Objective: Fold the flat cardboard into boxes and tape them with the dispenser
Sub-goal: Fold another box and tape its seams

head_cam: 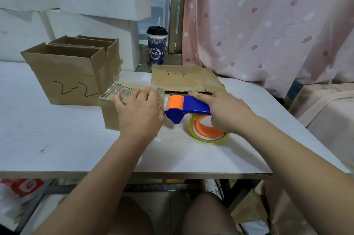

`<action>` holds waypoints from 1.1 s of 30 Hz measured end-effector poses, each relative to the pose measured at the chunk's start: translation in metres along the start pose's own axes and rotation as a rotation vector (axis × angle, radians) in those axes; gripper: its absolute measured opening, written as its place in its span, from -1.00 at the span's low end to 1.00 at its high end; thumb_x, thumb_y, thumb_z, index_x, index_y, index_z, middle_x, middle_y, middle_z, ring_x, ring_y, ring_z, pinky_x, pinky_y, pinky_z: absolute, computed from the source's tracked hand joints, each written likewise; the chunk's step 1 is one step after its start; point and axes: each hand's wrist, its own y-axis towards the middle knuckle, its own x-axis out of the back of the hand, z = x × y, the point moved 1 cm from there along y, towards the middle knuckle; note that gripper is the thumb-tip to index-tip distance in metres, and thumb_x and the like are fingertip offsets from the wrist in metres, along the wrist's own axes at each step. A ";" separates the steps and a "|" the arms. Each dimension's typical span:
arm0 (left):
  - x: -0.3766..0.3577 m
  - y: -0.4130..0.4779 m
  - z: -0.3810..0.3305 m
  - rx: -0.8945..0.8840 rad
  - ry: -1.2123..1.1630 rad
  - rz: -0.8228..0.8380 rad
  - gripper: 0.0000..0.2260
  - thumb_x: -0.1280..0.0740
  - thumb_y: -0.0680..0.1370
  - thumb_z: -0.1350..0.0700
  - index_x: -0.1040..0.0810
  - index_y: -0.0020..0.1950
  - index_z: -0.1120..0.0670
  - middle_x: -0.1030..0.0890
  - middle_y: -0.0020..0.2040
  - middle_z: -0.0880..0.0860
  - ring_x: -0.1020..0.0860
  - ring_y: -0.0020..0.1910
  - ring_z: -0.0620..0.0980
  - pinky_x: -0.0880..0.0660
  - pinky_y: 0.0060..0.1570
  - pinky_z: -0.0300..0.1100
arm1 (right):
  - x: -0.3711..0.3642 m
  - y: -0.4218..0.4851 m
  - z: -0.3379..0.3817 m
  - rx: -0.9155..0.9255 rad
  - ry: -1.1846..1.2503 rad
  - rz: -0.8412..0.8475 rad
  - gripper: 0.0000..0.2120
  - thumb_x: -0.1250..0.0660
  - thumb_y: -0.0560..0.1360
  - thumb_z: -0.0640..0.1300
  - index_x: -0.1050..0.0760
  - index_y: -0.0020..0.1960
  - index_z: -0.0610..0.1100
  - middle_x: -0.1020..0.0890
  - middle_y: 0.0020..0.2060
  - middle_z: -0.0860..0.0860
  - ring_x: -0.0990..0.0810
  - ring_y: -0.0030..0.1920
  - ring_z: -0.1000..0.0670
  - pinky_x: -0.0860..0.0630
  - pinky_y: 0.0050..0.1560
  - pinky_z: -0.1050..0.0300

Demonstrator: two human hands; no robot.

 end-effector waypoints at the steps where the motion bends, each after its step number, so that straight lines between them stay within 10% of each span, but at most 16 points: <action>1: -0.001 -0.001 0.000 -0.019 0.018 0.030 -0.55 -0.36 0.43 -0.05 -0.40 0.29 0.00 -0.49 0.31 0.02 -0.37 0.36 0.07 -0.06 0.32 0.28 | 0.001 0.002 0.002 0.008 -0.001 0.007 -0.18 -0.16 0.44 -0.26 0.08 0.48 0.35 -0.44 0.00 -0.04 -0.41 -0.11 -0.06 -0.22 -0.40 0.15; 6: -0.003 -0.004 -0.001 -0.059 0.064 0.083 -0.31 -0.41 0.33 -0.27 -0.32 0.37 -0.06 -0.44 0.36 0.07 -0.31 0.38 0.21 -0.03 0.30 0.37 | 0.015 0.011 0.012 0.039 -0.005 0.056 -0.21 -0.12 0.40 -0.32 -0.08 0.46 0.31 -0.47 -0.08 0.04 -0.43 -0.16 -0.04 -0.24 -0.42 0.14; 17: -0.013 -0.003 0.000 -0.120 -0.162 -0.211 -0.59 -0.54 0.27 0.06 -0.65 0.11 -0.04 -0.64 0.13 0.08 -0.55 0.11 0.20 -0.11 0.21 0.41 | 0.058 0.024 0.037 0.130 -0.326 0.105 -0.45 -0.16 0.44 -0.34 -0.35 0.32 0.13 -0.55 -0.05 0.00 -0.47 -0.12 -0.07 -0.22 -0.42 0.17; 24: -0.003 0.004 0.005 -0.136 -0.136 0.067 -0.59 -0.48 0.32 -0.13 -0.61 0.15 -0.14 -0.51 0.32 0.00 -0.38 0.32 0.15 0.05 0.32 0.35 | 0.063 0.042 0.041 0.187 -0.345 0.315 -0.46 -0.18 0.51 -0.32 -0.35 0.41 0.09 -0.48 -0.13 0.06 -0.44 -0.16 0.03 -0.39 -0.16 0.13; 33: 0.008 0.012 0.014 -0.240 -0.047 0.348 -0.37 -0.12 0.26 -0.49 -0.51 0.22 -0.24 -0.14 0.54 -0.07 -0.09 0.50 0.05 0.15 0.37 0.34 | 0.038 0.048 0.010 0.132 -0.010 0.648 -0.60 -0.24 0.44 -0.36 -0.49 0.17 0.01 -0.49 -0.28 0.01 -0.44 -0.32 -0.02 -0.42 -0.40 0.20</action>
